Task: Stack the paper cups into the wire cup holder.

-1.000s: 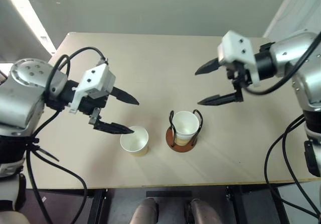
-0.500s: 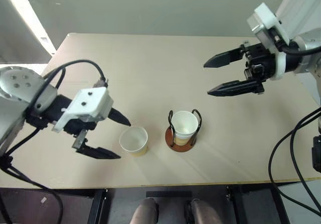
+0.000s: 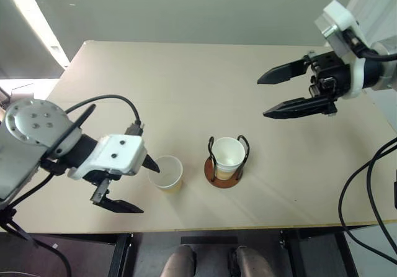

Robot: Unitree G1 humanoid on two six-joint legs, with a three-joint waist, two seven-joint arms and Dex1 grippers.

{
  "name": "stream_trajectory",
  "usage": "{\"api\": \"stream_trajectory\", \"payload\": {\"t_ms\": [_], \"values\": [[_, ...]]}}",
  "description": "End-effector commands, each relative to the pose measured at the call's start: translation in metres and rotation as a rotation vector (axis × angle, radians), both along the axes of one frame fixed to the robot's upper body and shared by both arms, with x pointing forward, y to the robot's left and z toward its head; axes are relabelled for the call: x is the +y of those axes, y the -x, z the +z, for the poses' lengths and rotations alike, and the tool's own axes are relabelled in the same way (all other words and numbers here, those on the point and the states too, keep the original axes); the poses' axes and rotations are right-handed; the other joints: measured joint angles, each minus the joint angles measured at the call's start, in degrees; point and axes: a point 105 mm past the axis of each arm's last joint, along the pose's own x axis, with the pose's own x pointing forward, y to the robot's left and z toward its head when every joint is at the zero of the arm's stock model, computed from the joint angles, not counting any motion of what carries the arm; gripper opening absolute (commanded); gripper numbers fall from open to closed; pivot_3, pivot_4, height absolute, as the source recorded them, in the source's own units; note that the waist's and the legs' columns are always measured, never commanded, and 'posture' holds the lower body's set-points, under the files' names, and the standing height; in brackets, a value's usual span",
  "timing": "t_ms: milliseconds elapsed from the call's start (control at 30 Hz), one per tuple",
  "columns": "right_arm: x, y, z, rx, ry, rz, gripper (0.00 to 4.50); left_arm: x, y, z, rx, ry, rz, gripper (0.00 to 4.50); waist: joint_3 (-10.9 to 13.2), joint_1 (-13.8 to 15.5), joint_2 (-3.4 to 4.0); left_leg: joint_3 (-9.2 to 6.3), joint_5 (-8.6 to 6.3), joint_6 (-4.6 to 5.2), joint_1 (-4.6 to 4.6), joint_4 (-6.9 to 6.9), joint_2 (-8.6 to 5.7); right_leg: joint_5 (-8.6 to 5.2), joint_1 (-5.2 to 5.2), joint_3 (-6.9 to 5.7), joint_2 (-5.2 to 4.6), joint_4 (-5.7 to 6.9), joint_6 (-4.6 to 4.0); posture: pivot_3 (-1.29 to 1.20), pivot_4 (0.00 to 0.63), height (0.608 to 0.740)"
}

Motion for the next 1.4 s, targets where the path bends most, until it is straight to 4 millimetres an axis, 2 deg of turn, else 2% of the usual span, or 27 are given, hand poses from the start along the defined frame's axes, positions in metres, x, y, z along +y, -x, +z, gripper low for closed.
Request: {"api": "stream_trajectory", "payload": {"t_ms": [33, 267, 433, 700, 1000, 1133, 1333, 1400], "values": [[0.001, 0.01, 0.016, -0.065, -0.025, 0.039, 4.49, 0.005, -0.005, -0.002, -0.056, -0.066, -0.03, 4.5, 0.0, 0.0, 0.0, 0.0, 0.0, 0.0, 0.0, 0.0, 0.0, 0.0, 0.0, 0.0, 0.0, 0.0, 0.0, 0.0, 0.15, 0.74], [0.002, 0.019, 0.013, -0.097, -0.069, 0.107, 4.49, 0.003, -0.012, -0.008, -0.079, -0.097, -0.069, 4.5, 0.0, 0.1, -0.01, -0.01, -0.01, -0.01, -0.05, 0.01, 0.0, -0.01, -0.04, -0.02, 0.0, 0.03, -0.02, 0.0, 0.15, 0.74], [-0.003, 0.026, -0.005, -0.135, -0.066, 0.167, 4.49, -0.003, -0.013, -0.011, -0.071, -0.093, -0.1, 4.5, 0.0, 0.1, -0.02, -0.01, -0.02, -0.01, -0.05, -0.02, -0.01, -0.01, -0.02, -0.03, -0.01, 0.09, -0.02, 0.0, 0.15, 0.74], [-0.009, 0.035, -0.016, -0.036, -0.04, 0.197, 4.49, -0.003, -0.004, -0.015, -0.049, -0.14, -0.171, 4.5, 0.0, 0.0, -0.01, 0.02, 0.0, -0.04, -0.03, -0.01, 0.01, -0.01, -0.04, -0.01, 0.0, 0.07, -0.02, 0.0, 0.15, 0.74], [-0.013, 0.039, -0.018, 0.002, -0.032, 0.219, 4.49, 0.006, -0.006, -0.016, -0.059, -0.197, -0.186, 4.5, 0.0, 0.0, -0.02, 0.02, 0.0, -0.04, -0.02, 0.0, 0.01, -0.01, -0.04, -0.01, 0.0, 0.08, -0.02, 0.0, 0.15, 0.74], [-0.012, 0.039, -0.018, 0.001, -0.037, 0.226, 4.49, 0.006, -0.006, -0.021, -0.053, -0.207, -0.197, 4.5, 0.0, 0.0, -0.01, 0.02, 0.0, -0.04, -0.02, 0.0, 0.01, -0.01, -0.04, -0.01, 0.0, 0.08, -0.02, 0.0, 0.15, 0.74], [-0.012, 0.039, -0.022, -0.03, -0.026, 0.244, 4.49, 0.007, -0.019, -0.034, -0.083, -0.239, -0.21, 4.5, 0.0, -0.1, -0.01, 0.01, 0.0, -0.04, -0.02, 0.03, 0.01, -0.01, -0.04, -0.01, -0.01, 0.1, -0.02, 0.0, 0.15, 0.74], [-0.012, 0.039, -0.024, -0.052, -0.013, 0.254, 4.5, 0.006, -0.02, -0.039, -0.083, -0.244, -0.219, 4.09, 0.0, -0.1, -0.01, 0.02, 0.0, -0.04, -0.02, 0.02, 0.01, -0.01, -0.04, -0.02, -0.01, 0.1, -0.02, 0.0, 0.15, 0.74]]}}
